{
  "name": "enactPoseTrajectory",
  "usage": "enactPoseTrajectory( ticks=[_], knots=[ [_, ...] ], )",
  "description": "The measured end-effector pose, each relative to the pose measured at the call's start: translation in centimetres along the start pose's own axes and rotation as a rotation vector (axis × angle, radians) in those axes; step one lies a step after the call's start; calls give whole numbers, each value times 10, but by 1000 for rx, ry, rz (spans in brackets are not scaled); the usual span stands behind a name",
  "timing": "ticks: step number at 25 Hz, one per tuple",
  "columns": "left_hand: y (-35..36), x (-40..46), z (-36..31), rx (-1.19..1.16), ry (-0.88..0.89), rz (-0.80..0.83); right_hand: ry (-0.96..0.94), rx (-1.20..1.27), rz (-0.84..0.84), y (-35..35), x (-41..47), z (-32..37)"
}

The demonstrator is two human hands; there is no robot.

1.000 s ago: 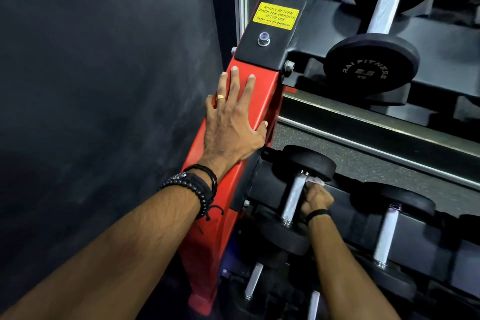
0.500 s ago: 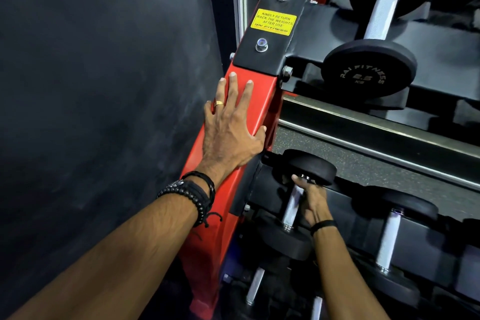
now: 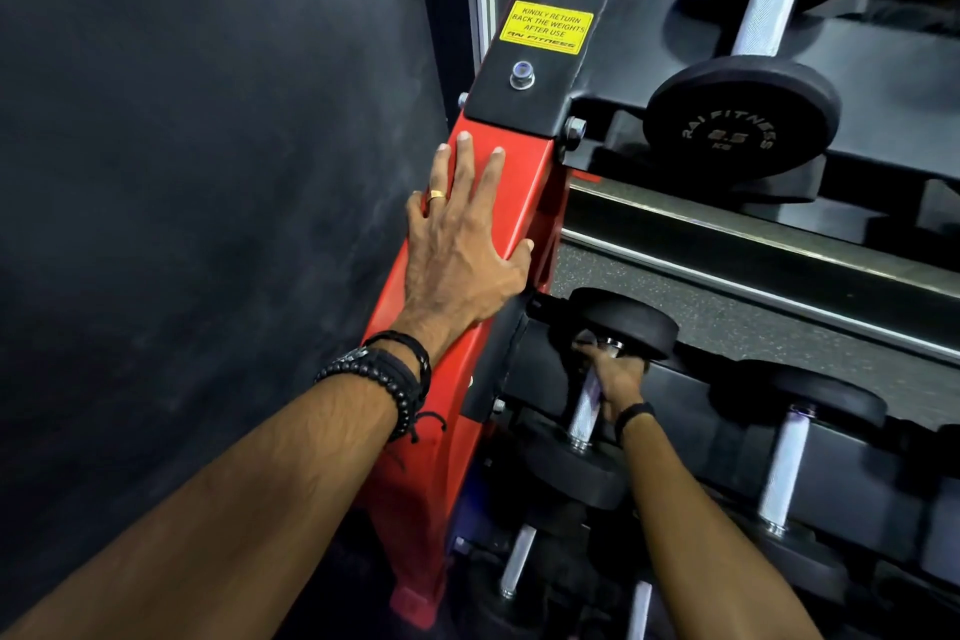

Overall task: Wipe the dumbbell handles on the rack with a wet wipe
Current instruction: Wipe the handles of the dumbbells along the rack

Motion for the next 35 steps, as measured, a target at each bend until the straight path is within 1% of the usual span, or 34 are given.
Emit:
enactPoseTrajectory(
  ticks=[2,3,4,5,6,7,8,9,10,11,13,15,17,18,20,21,22,24,26,27,28,29,32,34,35],
  knots=[
    [0,0,0,0,3,-7,-176,-336,-294,-9,-11,-2],
    [0,0,0,2,4,-9,-236,-451,-412,-13,-20,-3],
    [0,0,1,2,2,-10,-281,-471,-495,-15,-28,-3],
    [0,0,1,2,1,-8,-324,-438,-552,-16,-34,-4],
    [0,0,0,3,1,-6,-365,-360,-558,-14,-35,-7],
    [1,0,0,6,1,-5,-396,-207,-527,-13,-32,-9],
    [1,0,0,8,3,-7,-401,-9,-464,-9,-27,-15],
    [1,0,0,8,3,-8,-365,180,-379,-6,-24,-19],
    [1,0,1,9,4,-8,-276,342,-320,-6,-22,-23],
    [1,0,1,13,5,-8,-170,454,-281,-8,-22,-25],
    [2,0,1,16,8,-11,54,567,-207,-12,-15,-25],
    [2,0,1,11,7,-7,198,555,-153,-15,-6,-20],
    [1,1,1,4,9,-7,273,561,-209,-18,2,-12],
    [1,1,1,1,11,-6,266,563,-263,-16,4,-10],
    [1,0,1,-1,17,-6,166,488,-406,-14,-4,-3],
    [1,0,1,0,16,-8,109,450,-454,-10,-12,2],
    [1,0,1,3,14,-12,86,431,-467,-7,-18,6],
    [1,1,2,2,14,-15,129,444,-428,-1,-26,15],
    [2,0,2,-1,18,-10,174,497,-295,2,-21,19],
    [2,0,2,1,20,-10,179,480,-269,1,-17,18],
    [3,0,2,2,22,-11,162,440,-271,-1,-16,15],
    [3,1,3,2,22,-11,112,363,-316,-5,-18,12],
    [5,1,4,-4,25,-3,-125,68,-509,-20,-33,-4],
    [5,0,4,-4,32,4,-262,-23,-529,-33,-39,-2],
    [5,0,4,-7,32,6,-316,-19,-502,-39,-43,4]
  ],
)
Point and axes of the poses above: each hand's wrist, its own x-axis towards the middle knuckle, its own y-axis out of the palm, z = x × y, the point moved 2 cm from there along x, towards the middle knuckle, and after that the axes turned 11 degrees about -z, right-handed, at the moved point
